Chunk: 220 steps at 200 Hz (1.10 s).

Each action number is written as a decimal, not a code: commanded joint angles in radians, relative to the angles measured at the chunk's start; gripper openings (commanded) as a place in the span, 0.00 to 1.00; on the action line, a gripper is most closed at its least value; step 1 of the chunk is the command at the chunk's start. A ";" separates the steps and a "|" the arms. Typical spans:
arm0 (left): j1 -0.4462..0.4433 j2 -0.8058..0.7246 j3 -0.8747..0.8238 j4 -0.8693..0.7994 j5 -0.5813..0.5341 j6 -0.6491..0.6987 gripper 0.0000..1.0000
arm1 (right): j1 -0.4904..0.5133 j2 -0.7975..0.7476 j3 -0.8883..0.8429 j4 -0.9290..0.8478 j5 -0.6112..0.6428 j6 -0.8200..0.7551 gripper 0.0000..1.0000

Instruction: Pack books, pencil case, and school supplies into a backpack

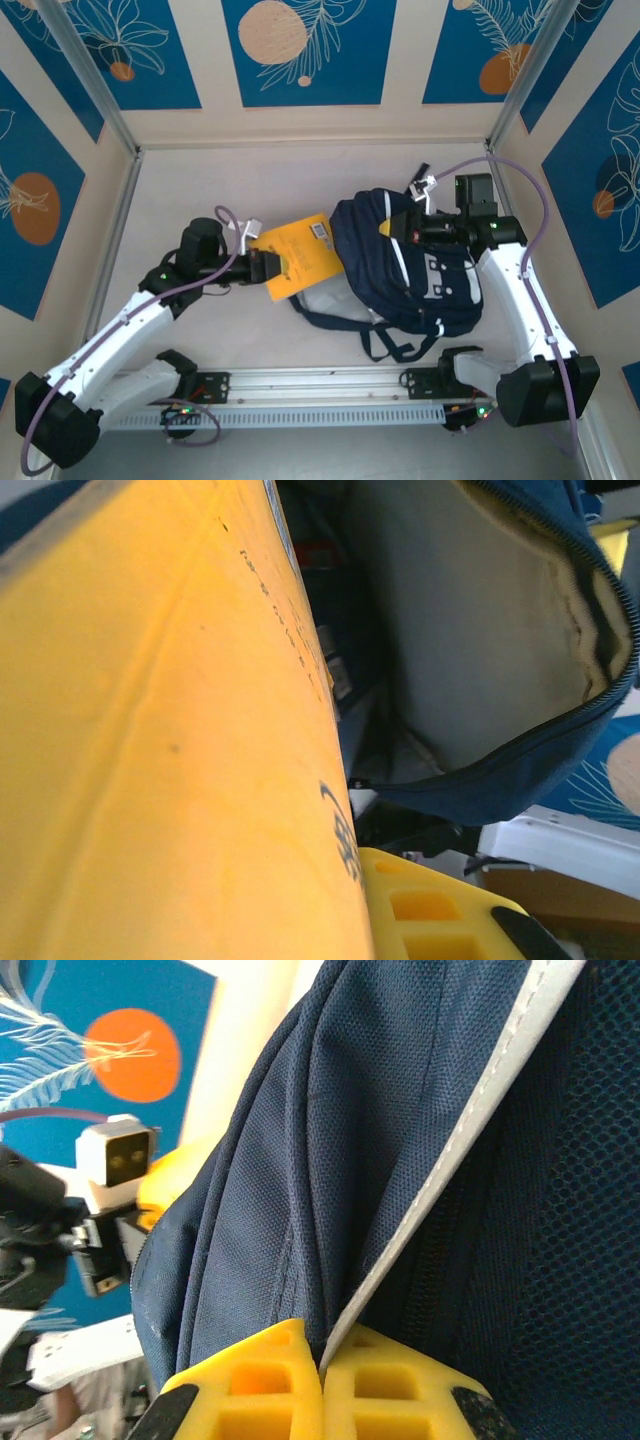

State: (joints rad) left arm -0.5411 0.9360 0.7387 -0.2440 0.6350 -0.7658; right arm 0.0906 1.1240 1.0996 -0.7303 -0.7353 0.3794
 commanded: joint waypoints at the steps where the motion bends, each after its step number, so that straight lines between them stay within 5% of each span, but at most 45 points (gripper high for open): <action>1: -0.033 0.000 -0.010 0.174 0.070 -0.048 0.06 | -0.016 -0.008 0.072 0.140 -0.244 0.050 0.00; 83: -0.137 0.156 -0.034 0.398 0.048 -0.144 0.05 | -0.087 -0.016 0.010 0.282 -0.298 0.194 0.00; 220: -0.263 0.801 0.331 0.678 0.054 -0.221 0.00 | -0.031 -0.084 -0.086 0.298 -0.212 0.194 0.00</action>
State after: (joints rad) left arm -0.7784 1.6505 0.9829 0.3138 0.6617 -0.9627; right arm 0.0410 1.0843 1.0023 -0.4847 -0.8932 0.5770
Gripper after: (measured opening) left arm 0.178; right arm 0.048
